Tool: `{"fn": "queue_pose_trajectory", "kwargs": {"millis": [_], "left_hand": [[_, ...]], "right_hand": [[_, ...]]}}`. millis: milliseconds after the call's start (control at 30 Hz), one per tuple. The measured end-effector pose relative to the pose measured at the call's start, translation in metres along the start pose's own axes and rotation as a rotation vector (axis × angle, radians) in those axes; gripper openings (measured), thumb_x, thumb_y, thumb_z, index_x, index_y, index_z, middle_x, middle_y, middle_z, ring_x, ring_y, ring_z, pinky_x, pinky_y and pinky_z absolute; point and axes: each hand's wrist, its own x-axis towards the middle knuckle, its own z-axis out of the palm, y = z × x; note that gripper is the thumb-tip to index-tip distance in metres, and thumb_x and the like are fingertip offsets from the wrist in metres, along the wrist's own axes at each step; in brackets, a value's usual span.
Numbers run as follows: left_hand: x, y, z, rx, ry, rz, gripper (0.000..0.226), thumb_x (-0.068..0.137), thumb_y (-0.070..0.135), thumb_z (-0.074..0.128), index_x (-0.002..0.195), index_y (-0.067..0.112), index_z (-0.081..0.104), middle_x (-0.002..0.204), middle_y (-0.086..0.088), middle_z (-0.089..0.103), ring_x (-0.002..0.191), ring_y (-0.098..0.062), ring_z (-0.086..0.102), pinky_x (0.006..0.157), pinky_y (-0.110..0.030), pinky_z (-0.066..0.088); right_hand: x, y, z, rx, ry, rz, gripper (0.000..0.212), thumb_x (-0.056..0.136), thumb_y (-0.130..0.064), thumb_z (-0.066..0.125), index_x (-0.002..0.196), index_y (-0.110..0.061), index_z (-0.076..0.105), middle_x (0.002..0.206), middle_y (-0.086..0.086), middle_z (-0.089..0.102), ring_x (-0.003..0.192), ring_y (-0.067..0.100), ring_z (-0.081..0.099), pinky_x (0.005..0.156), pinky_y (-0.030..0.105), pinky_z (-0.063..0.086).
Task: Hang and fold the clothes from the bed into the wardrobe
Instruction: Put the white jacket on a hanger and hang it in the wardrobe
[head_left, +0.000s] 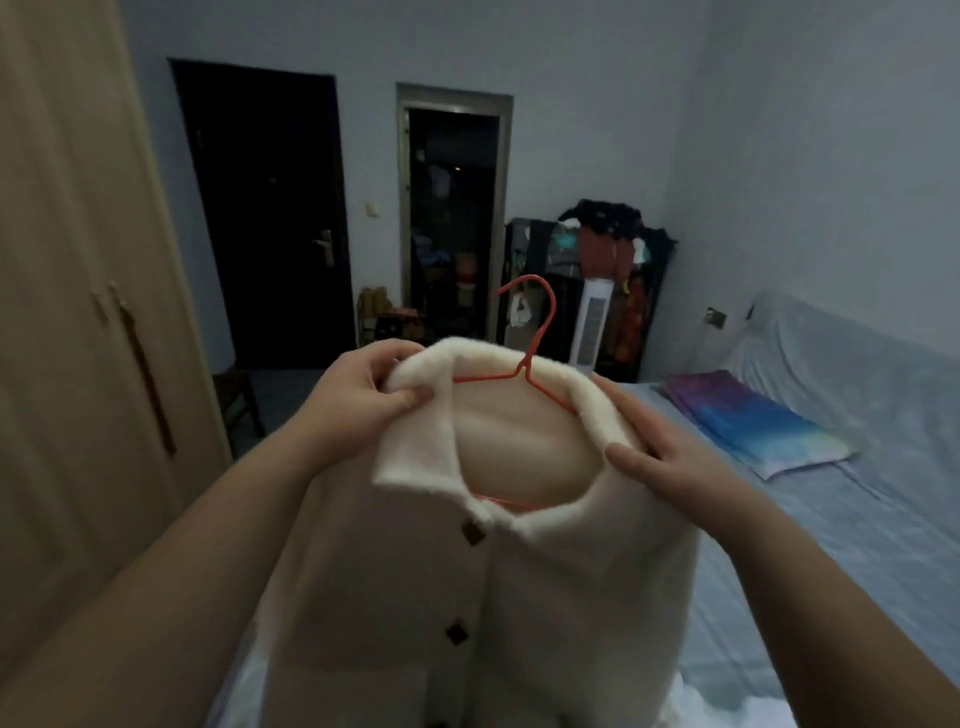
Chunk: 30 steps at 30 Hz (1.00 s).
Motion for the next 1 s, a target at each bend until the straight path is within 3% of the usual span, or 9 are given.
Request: {"fn": "queue_pose_trajectory", "kwargs": {"millis": [133,267,333,433,567,700,867,1000], "left_hand": [[-0.028,0.026,-0.006,0.030,0.055,-0.042,0.030,0.086,0.022,0.074,0.113,0.032,0.068,0.102,0.009,0.072,0.094,-0.005,0.067,0.081,-0.029,0.055],[-0.063,0.047,0.005,0.070,0.095,-0.067,0.031,0.078,0.028,0.076,0.108,0.035,0.069,0.100,0.010,0.073,0.094,-0.008,0.068,0.083,-0.032,0.055],[-0.081,0.056,0.007,0.118,0.164,-0.097,0.032,0.077,0.030,0.075,0.107,0.033,0.069,0.100,0.011,0.073,0.095,-0.007,0.067,0.086,-0.034,0.055],[-0.110,0.067,-0.002,0.213,0.238,-0.128,0.034,0.074,0.037,0.071,0.108,0.034,0.066,0.103,0.012,0.070,0.096,-0.007,0.065,0.092,-0.041,0.054],[-0.146,0.093,-0.024,0.484,0.260,-0.140,0.044,0.077,0.052,0.066,0.118,0.054,0.049,0.116,0.022,0.062,0.108,-0.007,0.060,0.096,-0.037,0.049],[-0.179,0.115,-0.054,0.719,0.316,-0.168,0.058,0.084,0.042,0.066,0.132,0.052,0.035,0.132,0.016,0.055,0.116,-0.013,0.057,0.099,-0.035,0.047],[-0.218,0.128,-0.081,0.692,0.380,-0.257,0.045,0.082,0.052,0.061,0.125,0.050,0.047,0.122,0.013,0.063,0.112,-0.011,0.060,0.097,-0.035,0.048],[-0.253,0.132,-0.103,0.674,0.449,-0.355,0.037,0.090,0.040,0.064,0.126,0.039,0.056,0.115,0.014,0.063,0.104,-0.004,0.058,0.087,-0.026,0.045]], "right_hand": [[-0.010,-0.001,-0.014,-0.048,-0.106,-0.026,0.069,0.088,-0.048,0.068,0.140,-0.066,0.026,0.123,-0.048,0.039,0.110,-0.024,0.042,0.083,0.010,0.035],[-0.001,0.004,0.002,-0.174,0.079,-0.066,0.049,0.091,-0.030,0.067,0.132,-0.048,0.048,0.112,-0.018,0.061,0.102,0.007,0.058,0.080,0.029,0.043],[0.003,0.005,0.012,-0.215,0.111,-0.085,0.040,0.090,-0.030,0.067,0.128,-0.038,0.055,0.105,-0.011,0.064,0.099,0.016,0.060,0.077,0.032,0.042],[0.005,-0.009,0.024,-0.226,0.168,-0.155,0.026,0.091,-0.036,0.065,0.116,-0.033,0.060,0.092,-0.012,0.058,0.089,0.017,0.058,0.071,0.032,0.041],[0.004,-0.048,0.030,-0.149,0.250,-0.327,0.019,0.092,-0.038,0.062,0.109,-0.033,0.059,0.086,-0.010,0.060,0.082,0.018,0.057,0.071,0.037,0.048],[0.012,-0.096,0.033,0.003,0.045,-0.448,0.015,0.093,-0.035,0.064,0.106,-0.030,0.063,0.090,-0.009,0.067,0.083,0.014,0.062,0.072,0.036,0.049],[0.015,-0.133,0.047,0.092,-0.180,-0.578,0.016,0.095,-0.033,0.062,0.107,-0.043,0.059,0.093,-0.024,0.064,0.084,-0.014,0.059,0.067,0.011,0.041],[0.022,-0.154,0.079,-0.017,-0.304,-0.553,0.018,0.093,-0.040,0.062,0.110,-0.036,0.056,0.098,-0.011,0.066,0.085,0.003,0.061,0.072,0.028,0.050]]}}
